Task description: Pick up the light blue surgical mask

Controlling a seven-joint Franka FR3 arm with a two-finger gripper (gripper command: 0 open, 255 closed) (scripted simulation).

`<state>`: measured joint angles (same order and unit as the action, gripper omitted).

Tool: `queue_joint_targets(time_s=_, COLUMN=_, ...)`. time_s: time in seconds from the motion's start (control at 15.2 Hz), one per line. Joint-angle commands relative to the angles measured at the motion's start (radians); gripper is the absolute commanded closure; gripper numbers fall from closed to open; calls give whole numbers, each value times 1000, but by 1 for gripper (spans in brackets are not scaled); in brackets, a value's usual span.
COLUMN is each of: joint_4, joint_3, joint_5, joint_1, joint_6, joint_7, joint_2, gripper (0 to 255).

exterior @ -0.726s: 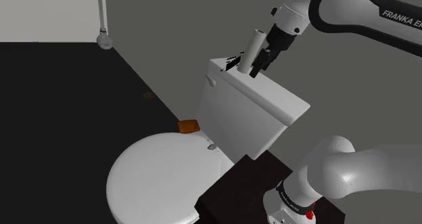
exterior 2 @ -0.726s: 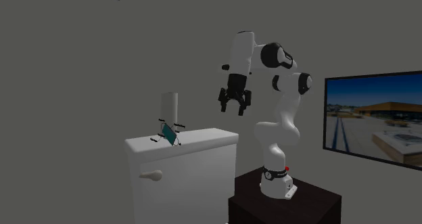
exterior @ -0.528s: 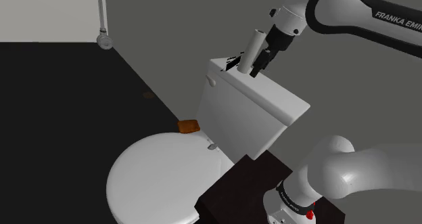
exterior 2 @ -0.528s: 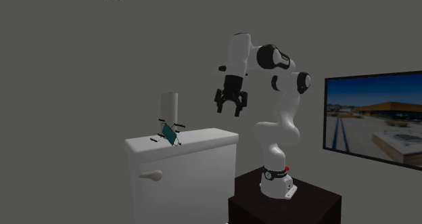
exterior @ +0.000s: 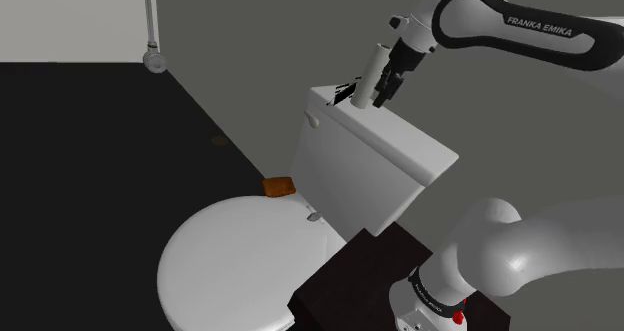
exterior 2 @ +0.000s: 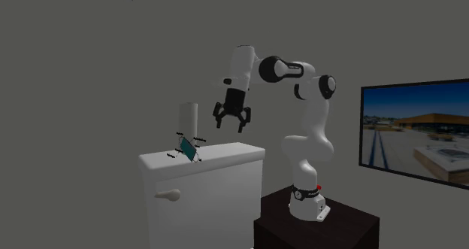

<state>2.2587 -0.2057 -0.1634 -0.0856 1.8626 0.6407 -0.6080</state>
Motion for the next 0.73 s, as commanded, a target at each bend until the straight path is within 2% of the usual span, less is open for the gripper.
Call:
queue_joint_targets(time_s=0.0, joint_4=-32, joint_3=-59, joint_5=-9, joint_1=-25, joint_6=37, joint_7=141, joint_2=54, gripper=0)
queue_joint_targets(time_s=0.33, joint_4=-161, joint_3=-195, joint_5=24, joint_1=-100, joint_6=106, joint_7=479, joint_2=226, gripper=0)
queue_joint_targets(time_s=0.66, joint_4=-340, joint_3=-309, joint_5=137, joint_1=-168, joint_6=135, joint_7=832, joint_2=435, gripper=0)
